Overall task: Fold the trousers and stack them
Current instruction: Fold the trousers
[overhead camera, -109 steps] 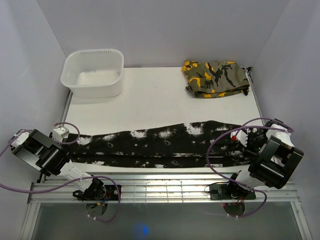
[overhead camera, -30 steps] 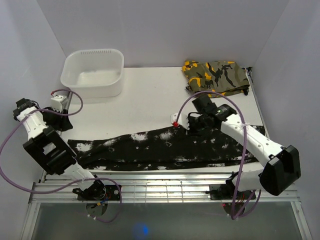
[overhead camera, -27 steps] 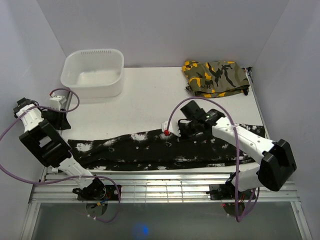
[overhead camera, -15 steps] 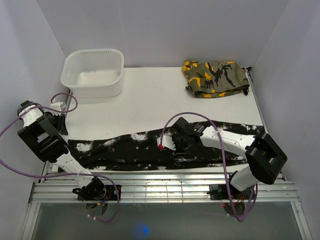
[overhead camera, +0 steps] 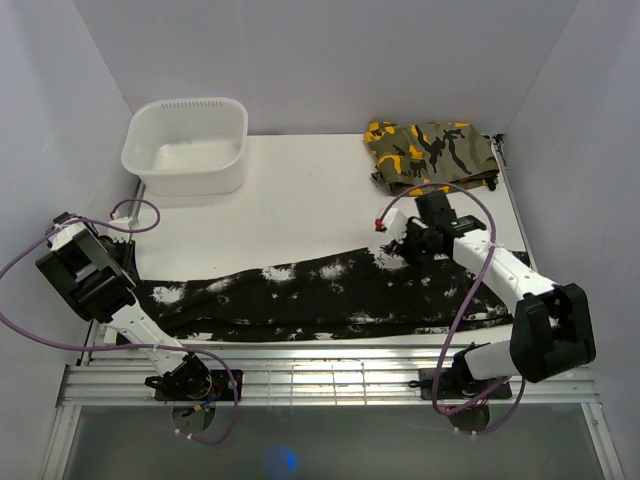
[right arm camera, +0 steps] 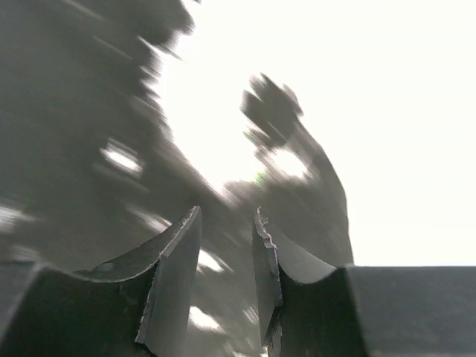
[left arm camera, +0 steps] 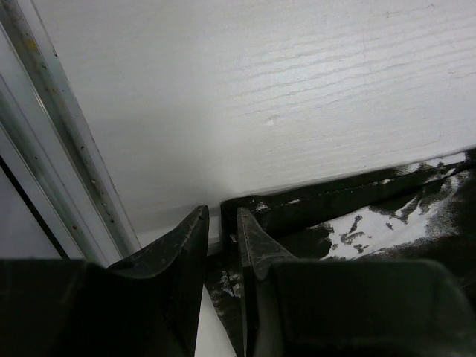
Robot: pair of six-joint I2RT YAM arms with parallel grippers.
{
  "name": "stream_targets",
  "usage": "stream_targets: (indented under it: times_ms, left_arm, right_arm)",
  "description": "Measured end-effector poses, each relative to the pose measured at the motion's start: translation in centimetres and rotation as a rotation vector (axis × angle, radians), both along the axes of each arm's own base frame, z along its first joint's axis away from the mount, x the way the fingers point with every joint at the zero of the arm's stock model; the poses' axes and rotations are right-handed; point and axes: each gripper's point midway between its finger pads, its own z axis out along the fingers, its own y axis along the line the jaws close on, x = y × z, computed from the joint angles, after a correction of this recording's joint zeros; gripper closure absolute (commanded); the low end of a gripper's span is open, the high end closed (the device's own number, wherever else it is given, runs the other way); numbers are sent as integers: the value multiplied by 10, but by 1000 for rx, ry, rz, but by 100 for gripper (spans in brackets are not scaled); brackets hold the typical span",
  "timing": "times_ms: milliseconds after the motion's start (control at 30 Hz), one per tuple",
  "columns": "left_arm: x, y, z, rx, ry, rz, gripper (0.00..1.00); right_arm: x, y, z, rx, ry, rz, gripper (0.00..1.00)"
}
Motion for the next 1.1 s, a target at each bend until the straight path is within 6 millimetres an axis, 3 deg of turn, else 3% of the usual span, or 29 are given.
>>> stream_targets:
  times_ms: [133,267,333,400,700,1100]
  left_arm:
    - [1,0,0,4,-6,10,63]
    - [1,0,0,3,-8,14,62]
    - [1,0,1,0,-8,16,60]
    - [2,-1,1,-4,-9,16,60]
    - [-2,-11,3,-48,3,22,55]
    - [8,-12,14,-70,-21,49,51]
  right_arm:
    - [25,-81,-3,-46,-12,-197,66]
    - [29,-157,-19,-97,29,-365,68]
    - [26,-187,-32,-125,70,-429,70]
    - [23,-204,-43,-146,104,-459,71]
    - [24,-233,-63,-203,129,-479,73]
    - [26,-236,-64,-220,120,-463,74]
